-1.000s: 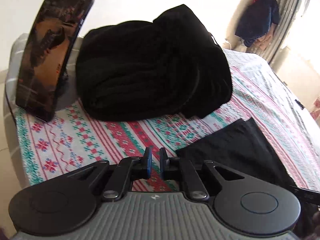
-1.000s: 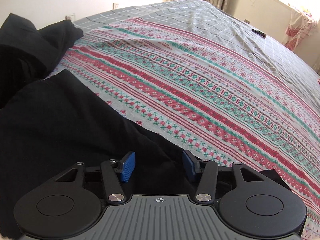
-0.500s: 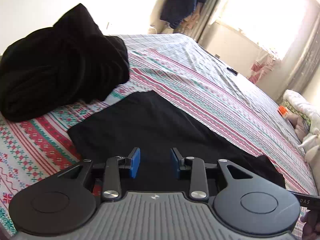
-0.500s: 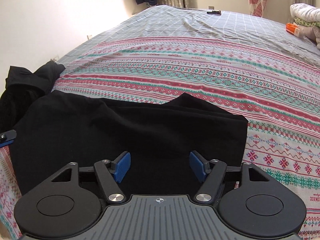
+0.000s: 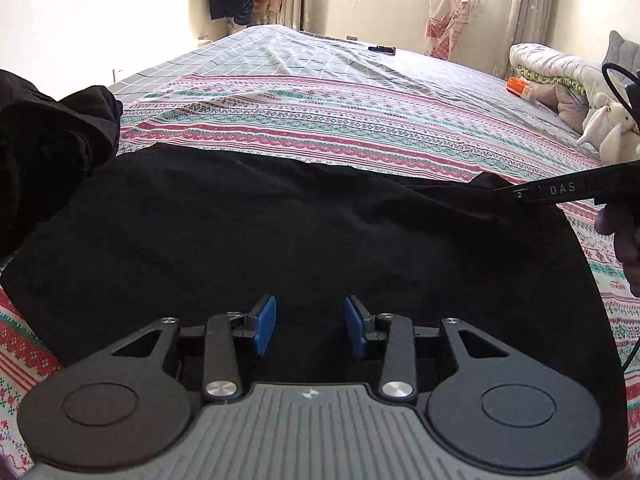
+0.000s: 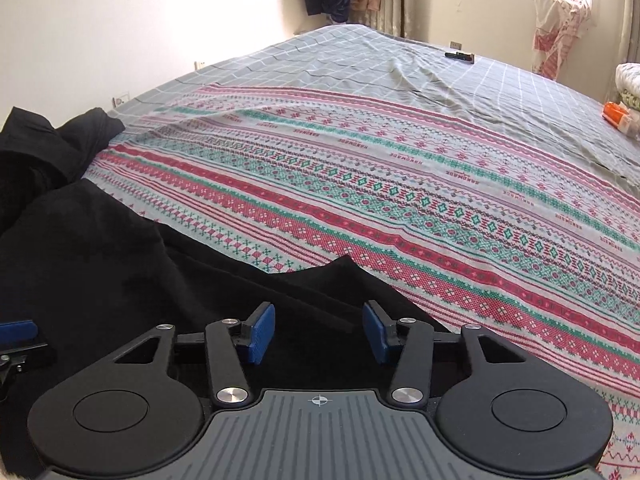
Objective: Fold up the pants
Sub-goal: 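Open both grippers and release the folded black pants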
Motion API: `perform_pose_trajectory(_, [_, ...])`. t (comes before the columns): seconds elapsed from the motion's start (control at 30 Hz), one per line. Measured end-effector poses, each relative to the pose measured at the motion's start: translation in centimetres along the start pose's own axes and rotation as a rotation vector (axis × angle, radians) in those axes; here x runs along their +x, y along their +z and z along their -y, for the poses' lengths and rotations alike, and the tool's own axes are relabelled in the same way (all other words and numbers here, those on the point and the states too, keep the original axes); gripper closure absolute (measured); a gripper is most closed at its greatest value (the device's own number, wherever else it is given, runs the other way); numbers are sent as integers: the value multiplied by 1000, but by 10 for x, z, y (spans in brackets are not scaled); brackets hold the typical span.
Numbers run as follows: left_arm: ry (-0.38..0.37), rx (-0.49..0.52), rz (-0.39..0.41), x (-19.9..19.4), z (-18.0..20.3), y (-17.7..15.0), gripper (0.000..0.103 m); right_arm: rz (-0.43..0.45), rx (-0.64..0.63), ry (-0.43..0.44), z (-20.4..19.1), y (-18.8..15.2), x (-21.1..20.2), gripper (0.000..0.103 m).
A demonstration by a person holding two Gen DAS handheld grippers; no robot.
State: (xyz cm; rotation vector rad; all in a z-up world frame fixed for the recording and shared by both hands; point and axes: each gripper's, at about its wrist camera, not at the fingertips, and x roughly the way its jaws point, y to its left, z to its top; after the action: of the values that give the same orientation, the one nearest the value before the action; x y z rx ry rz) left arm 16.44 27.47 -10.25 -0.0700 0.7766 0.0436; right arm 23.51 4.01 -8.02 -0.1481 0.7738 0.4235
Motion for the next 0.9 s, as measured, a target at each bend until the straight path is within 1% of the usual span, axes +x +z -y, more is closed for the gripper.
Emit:
perform_pose_trajectory(0.03, [1, 1, -6, 2, 0, 0, 35, -10, -19, 1, -2, 0, 4, 69])
perform_pose_trajectory(0.1, [0, 0, -22, 2, -2, -1, 35, -35, -67, 6, -6, -3, 12, 98])
perform_pose_trajectory(0.13, [1, 3, -21, 1, -2, -1, 35, -40, -86, 7, -8, -5, 13, 101])
perform_pose_trajectory(0.17, [3, 7, -24, 0, -1, -1, 35, -22, -117, 0, -13, -9, 12, 103])
perform_pose_trajectory(0.23, [6, 12, -29, -1, -1, -1, 35, 26, -140, -38, -16, -15, 7, 103])
perform_pose_trajectory(0.3, [9, 21, -32, -1, 1, -1, 34, 78, -88, -82, -13, -19, 5, 103])
perform_pose_trajectory(0.33, [13, 27, -32, 0, 2, 0, 34, 86, -74, -107, -13, -21, 7, 103])
perform_pose_trajectory(0.37, [19, 36, -32, 0, 4, -1, 34, 90, -80, -150, -14, -23, 11, 103])
perform_pose_trajectory(0.43, [25, 41, -30, 0, 6, -1, 34, 91, -75, -175, -15, -23, 15, 103])
perform_pose_trajectory(0.47, [22, 36, -28, 0, 5, -2, 33, 83, -56, -173, -14, -21, 13, 101])
perform_pose_trajectory(0.5, [15, 31, -27, 0, 4, -1, 31, 76, -32, -165, -12, -20, 11, 95])
perform_pose_trajectory(0.53, [9, 25, -25, 0, 3, -1, 30, 71, -17, -157, -10, -19, 8, 93])
perform_pose_trajectory(0.57, [2, 18, -24, 0, 3, -2, 27, 70, -4, -144, -8, -19, 2, 87])
perform_pose_trajectory(0.6, [-1, 15, -25, 0, 3, -2, 25, 71, 1, -132, -7, -21, -3, 78])
perform_pose_trajectory(0.63, [2, 13, -26, 0, 4, -1, 24, 72, 5, -126, -6, -22, -9, 73])
perform_pose_trajectory(0.67, [6, 13, -27, -1, 5, -1, 22, 71, 12, -118, -6, -26, -17, 63])
perform_pose_trajectory(0.7, [7, 15, -27, -1, 6, -1, 20, 64, 19, -107, -6, -29, -23, 55])
perform_pose_trajectory(0.77, [9, 14, -27, -3, 9, -1, 19, 30, 31, -81, -7, -38, -34, 51])
perform_pose_trajectory(0.83, [4, 16, -27, -5, 11, -1, 17, 0, 40, -54, -8, -48, -45, 51])
perform_pose_trajectory(0.9, [-7, 23, -21, -7, 11, -1, 14, -25, 63, -22, -7, -62, -59, 45])
